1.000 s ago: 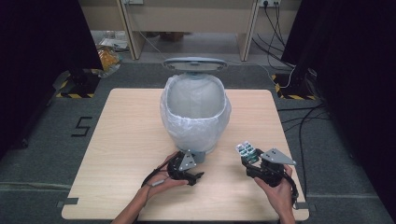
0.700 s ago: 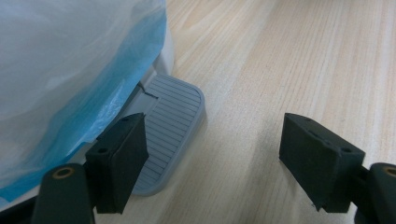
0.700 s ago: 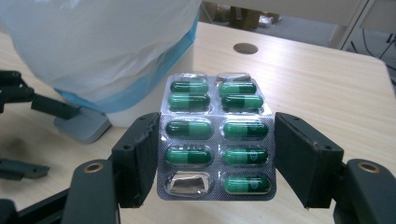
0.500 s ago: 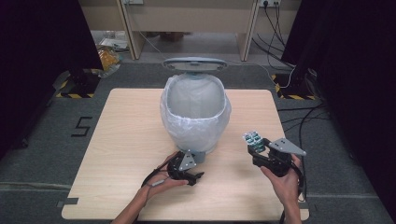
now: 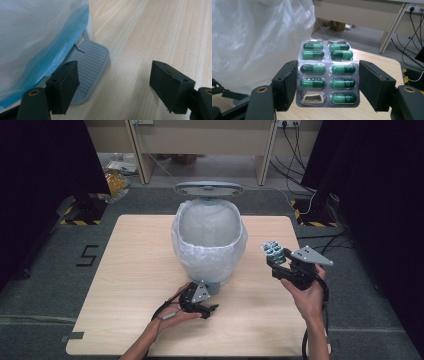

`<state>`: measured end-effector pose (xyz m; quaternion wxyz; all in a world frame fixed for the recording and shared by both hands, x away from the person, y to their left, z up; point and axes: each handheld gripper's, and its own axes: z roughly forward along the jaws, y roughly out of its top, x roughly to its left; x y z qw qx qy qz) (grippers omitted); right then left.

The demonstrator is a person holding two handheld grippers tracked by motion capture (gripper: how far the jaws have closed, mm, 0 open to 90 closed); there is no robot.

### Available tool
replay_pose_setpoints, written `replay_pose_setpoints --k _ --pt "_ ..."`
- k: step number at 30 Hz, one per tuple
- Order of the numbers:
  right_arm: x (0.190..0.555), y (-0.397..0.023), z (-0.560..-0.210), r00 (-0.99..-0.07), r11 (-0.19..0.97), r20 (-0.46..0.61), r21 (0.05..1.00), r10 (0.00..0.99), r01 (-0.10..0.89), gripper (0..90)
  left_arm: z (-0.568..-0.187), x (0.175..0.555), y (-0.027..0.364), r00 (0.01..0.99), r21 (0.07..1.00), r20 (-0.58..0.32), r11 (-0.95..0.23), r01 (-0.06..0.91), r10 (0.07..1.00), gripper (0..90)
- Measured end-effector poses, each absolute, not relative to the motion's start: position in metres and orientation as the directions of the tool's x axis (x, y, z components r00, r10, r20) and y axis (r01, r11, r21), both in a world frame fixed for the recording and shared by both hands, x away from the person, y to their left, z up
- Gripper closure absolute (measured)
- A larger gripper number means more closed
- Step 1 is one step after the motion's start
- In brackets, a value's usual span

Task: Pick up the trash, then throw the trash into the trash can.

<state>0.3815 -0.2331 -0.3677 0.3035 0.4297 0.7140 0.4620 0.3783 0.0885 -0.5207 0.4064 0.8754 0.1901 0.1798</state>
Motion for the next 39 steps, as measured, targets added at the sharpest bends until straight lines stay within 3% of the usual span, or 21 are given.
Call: replay_pose_setpoints --k 16,39 --pt "0.409 -0.222 -0.324 -0.439 0.207 -0.057 0.930 0.897 0.304 34.4 -0.520 0.378 0.089 0.864 0.778 0.160 -0.600 0.187 0.478 22.6" --pt "0.425 -0.188 -0.297 -0.487 0.226 -0.067 0.934 0.871 0.277 34.4 -0.520 0.378 0.089 0.864 0.778 0.160 -0.599 0.188 0.478 22.6"
